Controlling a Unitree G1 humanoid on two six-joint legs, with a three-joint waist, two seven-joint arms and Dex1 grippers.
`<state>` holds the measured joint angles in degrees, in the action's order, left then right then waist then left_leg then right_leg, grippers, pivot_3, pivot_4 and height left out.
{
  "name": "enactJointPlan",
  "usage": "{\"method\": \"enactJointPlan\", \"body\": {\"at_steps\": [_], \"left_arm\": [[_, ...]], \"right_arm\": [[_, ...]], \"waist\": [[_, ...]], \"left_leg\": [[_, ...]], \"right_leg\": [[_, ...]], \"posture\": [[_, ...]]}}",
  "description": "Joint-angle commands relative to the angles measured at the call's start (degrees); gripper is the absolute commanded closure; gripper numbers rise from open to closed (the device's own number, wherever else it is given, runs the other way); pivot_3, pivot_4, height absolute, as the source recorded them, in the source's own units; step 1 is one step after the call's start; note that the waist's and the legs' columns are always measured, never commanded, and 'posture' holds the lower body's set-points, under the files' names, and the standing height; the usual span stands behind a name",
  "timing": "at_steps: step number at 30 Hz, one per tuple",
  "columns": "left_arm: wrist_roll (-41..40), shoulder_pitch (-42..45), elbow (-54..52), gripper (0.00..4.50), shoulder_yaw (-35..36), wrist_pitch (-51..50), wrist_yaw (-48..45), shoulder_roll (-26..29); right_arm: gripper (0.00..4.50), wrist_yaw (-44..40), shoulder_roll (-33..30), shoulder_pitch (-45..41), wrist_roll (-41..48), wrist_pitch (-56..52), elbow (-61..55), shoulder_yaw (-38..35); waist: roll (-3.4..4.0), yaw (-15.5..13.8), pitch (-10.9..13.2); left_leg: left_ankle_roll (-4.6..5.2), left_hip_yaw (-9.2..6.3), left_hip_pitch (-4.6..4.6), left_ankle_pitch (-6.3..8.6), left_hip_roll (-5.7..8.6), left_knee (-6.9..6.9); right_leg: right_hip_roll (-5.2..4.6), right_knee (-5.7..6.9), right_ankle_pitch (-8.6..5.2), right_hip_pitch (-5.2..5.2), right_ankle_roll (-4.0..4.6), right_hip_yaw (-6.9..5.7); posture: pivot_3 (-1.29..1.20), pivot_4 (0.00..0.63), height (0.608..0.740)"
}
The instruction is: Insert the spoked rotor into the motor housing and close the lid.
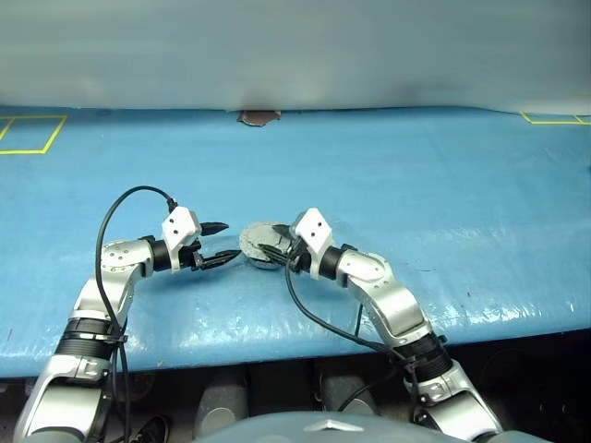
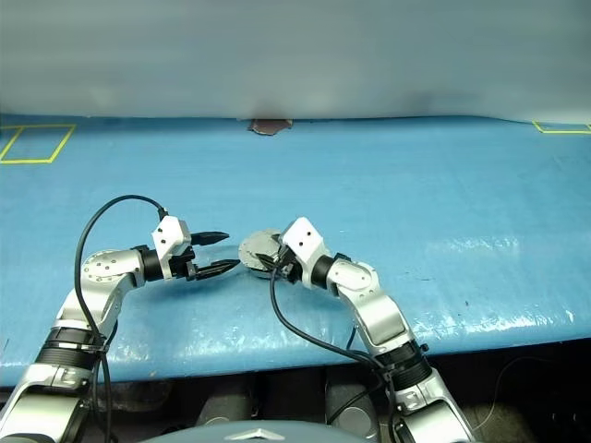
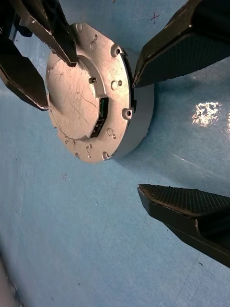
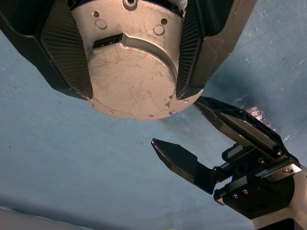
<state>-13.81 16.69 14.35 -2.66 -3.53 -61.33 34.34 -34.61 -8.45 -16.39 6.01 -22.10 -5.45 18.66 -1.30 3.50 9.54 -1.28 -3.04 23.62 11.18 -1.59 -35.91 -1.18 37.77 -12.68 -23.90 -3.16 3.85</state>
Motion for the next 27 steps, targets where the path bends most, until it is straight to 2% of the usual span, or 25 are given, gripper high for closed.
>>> {"method": "enactJointPlan", "body": {"at_steps": [1,2,17,19,22,27], "left_arm": [[0.0,0.8,-0.3,0.99,0.6,0.5,0.0,0.2],[0.0,0.7,-0.4,0.99,0.6,0.5,0.0,0.2],[0.2,0.4,-0.7,0.99,0.8,0.4,0.4,0.4],[0.2,0.2,-0.7,0.99,0.9,0.3,0.4,0.5],[0.2,0.1,-0.8,0.99,1.0,0.2,0.6,0.5],[0.1,0.2,-0.6,0.99,0.9,0.3,0.6,0.4]], "right_arm": [[0.56,0.5,0.4,0.0,0.7,-1.0,-1.4,0.0],[0.25,0.4,0.4,0.1,0.6,-1.0,-1.3,0.2],[0.25,2.9,1.2,-0.5,-2.9,2.6,6.5,1.8],[0.63,3.1,1.1,-0.4,-3.4,3.2,6.2,1.8],[1.43,2.8,0.0,-0.5,-4.4,3.7,5.1,2.4],[1.44,2.6,-0.7,-1.0,-4.8,3.5,4.1,2.7]], "waist": [[0.00,0.0,0.0],[0.00,0.0,0.0],[0.00,0.1,0.0],[0.00,0.1,0.0],[0.00,0.0,0.0],[0.00,-0.1,0.0]], "left_leg": [[0.00,0.00,0.01,0.00,0.01,-0.01],[0.00,0.01,0.01,0.00,0.01,-0.01],[0.00,0.01,-0.04,0.00,0.00,-0.01],[0.00,0.01,-0.05,0.00,0.00,-0.01],[0.00,0.00,-0.05,0.00,0.00,-0.01],[0.00,0.01,-0.04,0.00,0.01,-0.02]], "right_leg": [[-0.01,0.00,0.00,0.00,0.00,0.00],[-0.02,-0.01,0.00,0.00,0.00,0.00],[-0.01,0.00,0.00,0.03,0.00,0.00],[-0.01,0.01,0.00,0.04,0.00,0.00],[-0.01,0.01,0.00,0.03,0.00,0.00],[-0.02,0.00,0.00,0.04,0.00,0.00]], "posture": [[0.00,0.150,0.740],[0.00,0.150,0.740],[0.00,0.150,0.740],[0.00,0.150,0.740],[0.00,0.150,0.740],[0.00,0.150,0.740]]}}
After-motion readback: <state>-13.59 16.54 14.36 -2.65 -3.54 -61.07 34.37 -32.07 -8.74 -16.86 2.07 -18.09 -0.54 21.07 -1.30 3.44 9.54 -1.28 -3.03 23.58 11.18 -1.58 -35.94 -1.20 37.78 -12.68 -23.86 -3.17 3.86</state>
